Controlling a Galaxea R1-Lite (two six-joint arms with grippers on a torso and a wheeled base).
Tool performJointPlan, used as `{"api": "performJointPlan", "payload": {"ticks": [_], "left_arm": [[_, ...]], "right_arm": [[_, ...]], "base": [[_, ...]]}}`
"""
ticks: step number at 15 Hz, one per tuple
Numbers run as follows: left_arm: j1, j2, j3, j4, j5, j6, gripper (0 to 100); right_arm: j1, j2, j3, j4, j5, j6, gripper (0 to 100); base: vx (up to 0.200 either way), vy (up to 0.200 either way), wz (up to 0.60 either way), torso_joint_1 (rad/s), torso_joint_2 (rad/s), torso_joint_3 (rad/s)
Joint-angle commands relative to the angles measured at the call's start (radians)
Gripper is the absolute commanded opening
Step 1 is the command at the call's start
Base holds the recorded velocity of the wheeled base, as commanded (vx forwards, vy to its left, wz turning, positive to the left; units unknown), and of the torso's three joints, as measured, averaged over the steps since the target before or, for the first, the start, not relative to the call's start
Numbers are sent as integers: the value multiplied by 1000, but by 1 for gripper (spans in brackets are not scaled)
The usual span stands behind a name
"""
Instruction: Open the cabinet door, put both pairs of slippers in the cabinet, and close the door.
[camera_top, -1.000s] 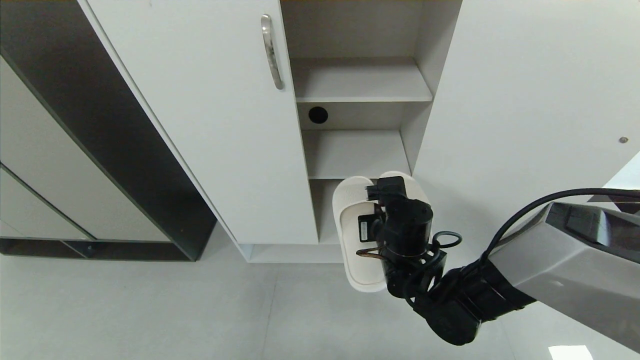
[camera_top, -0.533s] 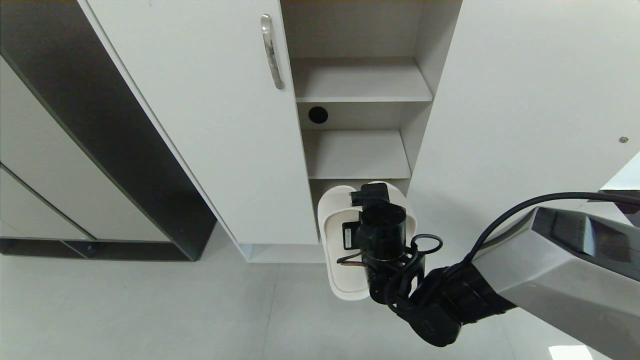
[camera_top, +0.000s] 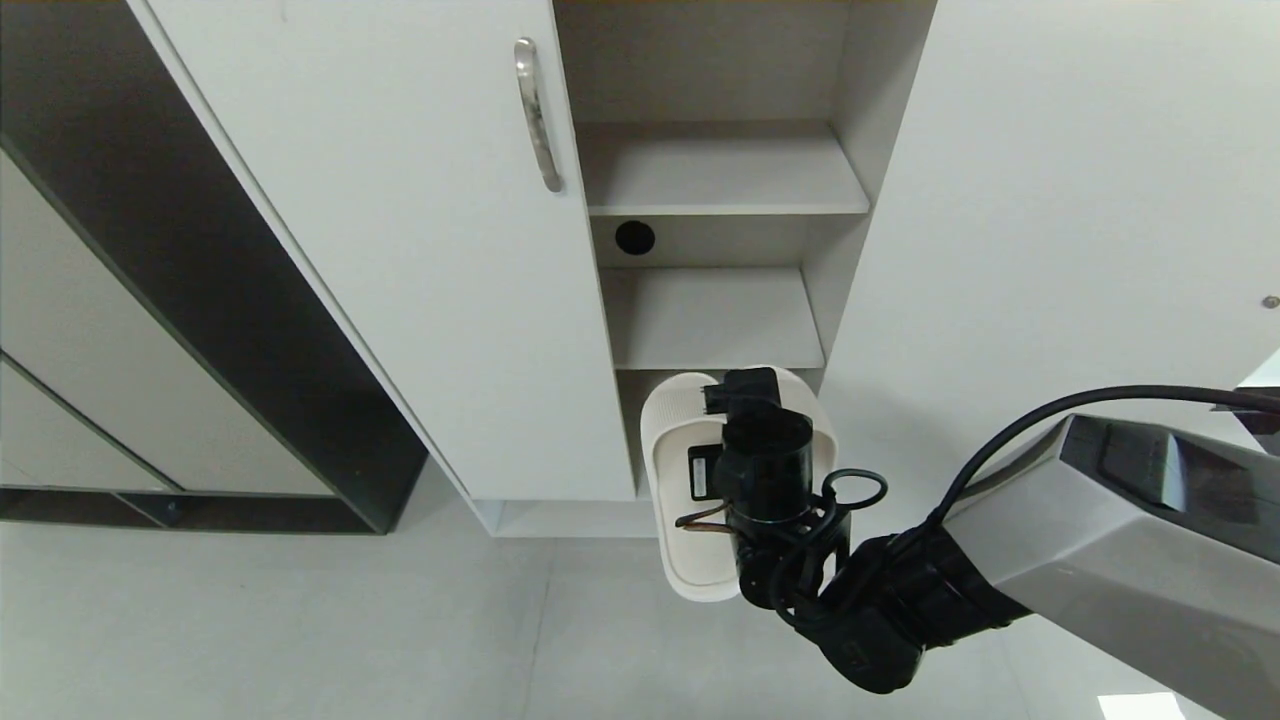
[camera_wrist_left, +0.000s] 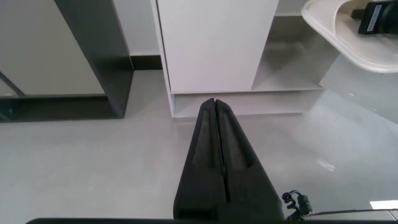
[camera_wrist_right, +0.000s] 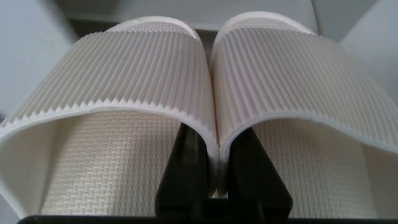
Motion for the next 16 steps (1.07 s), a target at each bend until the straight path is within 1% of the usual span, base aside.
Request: {"api": "performJointPlan", "payload": {"ticks": [1,9,11,13,16], "left_arm": [[0,0,0,0,0,0,0],[0,0,0,1,-1,2,0],[0,0,0,0,-1,2,0],[0,0,0,0,-1,2,0],[0,0,0,0,-1,2,0]], "right_arm": [[1,4,1,0,0,0,0],[3,18,15,-6,9,9,0],[1,60,16,-29,7,11,0],[-8,112,-10,-75,3,9,0],[-37,170,-117,-66,3,1,0]], "base": [[200,0,0,2,2,2],[200,0,0,2,4,3],[0,0,0,0,0,0],[0,0,0,0,0,0],[0,0,0,0,0,0]]}}
